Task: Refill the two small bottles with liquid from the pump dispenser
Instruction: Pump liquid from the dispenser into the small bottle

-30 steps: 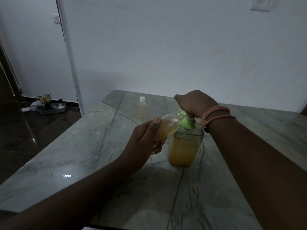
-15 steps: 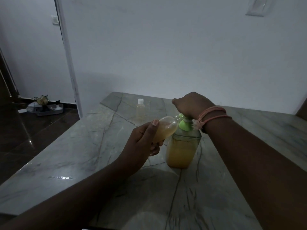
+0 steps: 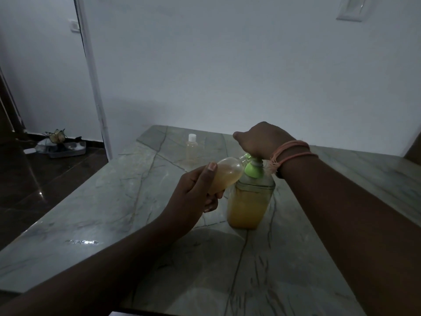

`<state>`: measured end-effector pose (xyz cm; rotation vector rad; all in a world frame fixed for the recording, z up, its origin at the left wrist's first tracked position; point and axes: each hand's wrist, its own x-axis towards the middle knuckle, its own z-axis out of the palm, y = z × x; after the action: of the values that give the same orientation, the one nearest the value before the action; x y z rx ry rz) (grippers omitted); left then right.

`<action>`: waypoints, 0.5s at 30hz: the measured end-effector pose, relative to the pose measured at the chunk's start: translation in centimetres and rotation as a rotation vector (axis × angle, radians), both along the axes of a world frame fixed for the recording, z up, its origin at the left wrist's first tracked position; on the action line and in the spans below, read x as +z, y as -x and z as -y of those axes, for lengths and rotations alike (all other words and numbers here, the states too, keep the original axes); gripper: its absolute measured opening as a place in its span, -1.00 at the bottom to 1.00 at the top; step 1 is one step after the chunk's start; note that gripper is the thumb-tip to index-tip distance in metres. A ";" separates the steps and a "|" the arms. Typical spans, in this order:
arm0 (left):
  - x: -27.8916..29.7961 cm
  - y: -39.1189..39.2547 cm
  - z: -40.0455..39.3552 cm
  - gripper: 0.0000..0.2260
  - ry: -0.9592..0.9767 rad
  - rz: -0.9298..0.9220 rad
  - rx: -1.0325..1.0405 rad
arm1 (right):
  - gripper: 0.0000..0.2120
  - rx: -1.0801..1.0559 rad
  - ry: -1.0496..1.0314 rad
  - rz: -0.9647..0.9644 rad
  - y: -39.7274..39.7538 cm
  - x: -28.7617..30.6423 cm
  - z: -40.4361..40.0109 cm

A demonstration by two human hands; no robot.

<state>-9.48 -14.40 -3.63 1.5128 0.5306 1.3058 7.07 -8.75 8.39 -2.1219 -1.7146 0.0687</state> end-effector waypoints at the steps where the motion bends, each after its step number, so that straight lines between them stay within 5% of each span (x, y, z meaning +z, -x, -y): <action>1: 0.0 0.0 0.0 -0.65 -0.001 -0.004 0.001 | -0.60 -0.008 -0.013 0.032 0.1 0.1 0.0; 8: -0.1 -0.1 -0.2 -0.65 -0.004 0.003 0.003 | -0.63 0.009 -0.015 -0.094 -0.3 -0.7 -0.2; 15: 0.0 0.0 0.0 -0.63 -0.014 -0.009 0.000 | -0.61 0.018 -0.010 0.013 -0.2 0.3 -0.1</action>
<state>-9.48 -14.40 -3.59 1.5311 0.5286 1.3054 7.23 -8.63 8.71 -2.1048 -1.7376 0.0523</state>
